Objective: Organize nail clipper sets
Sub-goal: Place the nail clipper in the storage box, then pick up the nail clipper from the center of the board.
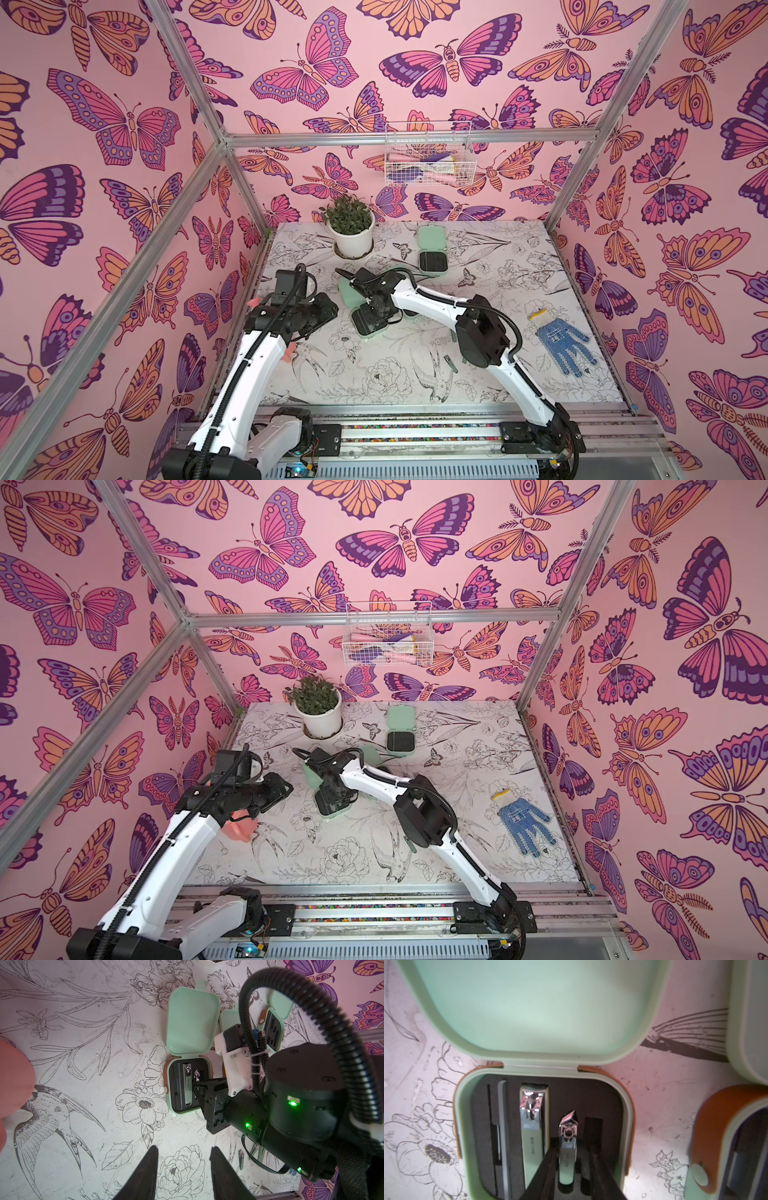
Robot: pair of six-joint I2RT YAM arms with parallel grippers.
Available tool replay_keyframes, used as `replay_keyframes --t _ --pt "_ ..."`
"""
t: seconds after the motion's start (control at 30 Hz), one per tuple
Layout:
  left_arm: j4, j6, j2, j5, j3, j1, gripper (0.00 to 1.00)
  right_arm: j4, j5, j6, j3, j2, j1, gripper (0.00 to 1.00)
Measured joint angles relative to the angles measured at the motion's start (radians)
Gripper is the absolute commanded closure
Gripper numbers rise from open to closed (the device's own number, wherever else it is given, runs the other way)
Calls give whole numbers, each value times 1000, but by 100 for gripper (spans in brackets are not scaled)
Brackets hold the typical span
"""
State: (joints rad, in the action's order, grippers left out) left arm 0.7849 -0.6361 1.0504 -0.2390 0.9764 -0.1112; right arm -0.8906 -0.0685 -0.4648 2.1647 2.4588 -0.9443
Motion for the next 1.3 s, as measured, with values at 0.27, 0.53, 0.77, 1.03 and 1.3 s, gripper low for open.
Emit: replay_keyframes --t 0.27,0.53,0.77,1.03,1.3 --pt "0 0 0 0 0 0 56 -5 10 1 0 -48 0 71" --pt "-2 0 1 -8 -1 1 56 -24 -26 4 -6 -149 1 72" --pt "-6 0 6 -32 -9 1 54 -34 -113 10 -338 -477 52 71" --pt "-25 -4 13 -32 -15 -45 51 -23 -151 -96 -784 -869 226 69" --pt "-87 -29 114 -26 -15 -158 53 67 -92 -243 -1160 -1019 172 69"
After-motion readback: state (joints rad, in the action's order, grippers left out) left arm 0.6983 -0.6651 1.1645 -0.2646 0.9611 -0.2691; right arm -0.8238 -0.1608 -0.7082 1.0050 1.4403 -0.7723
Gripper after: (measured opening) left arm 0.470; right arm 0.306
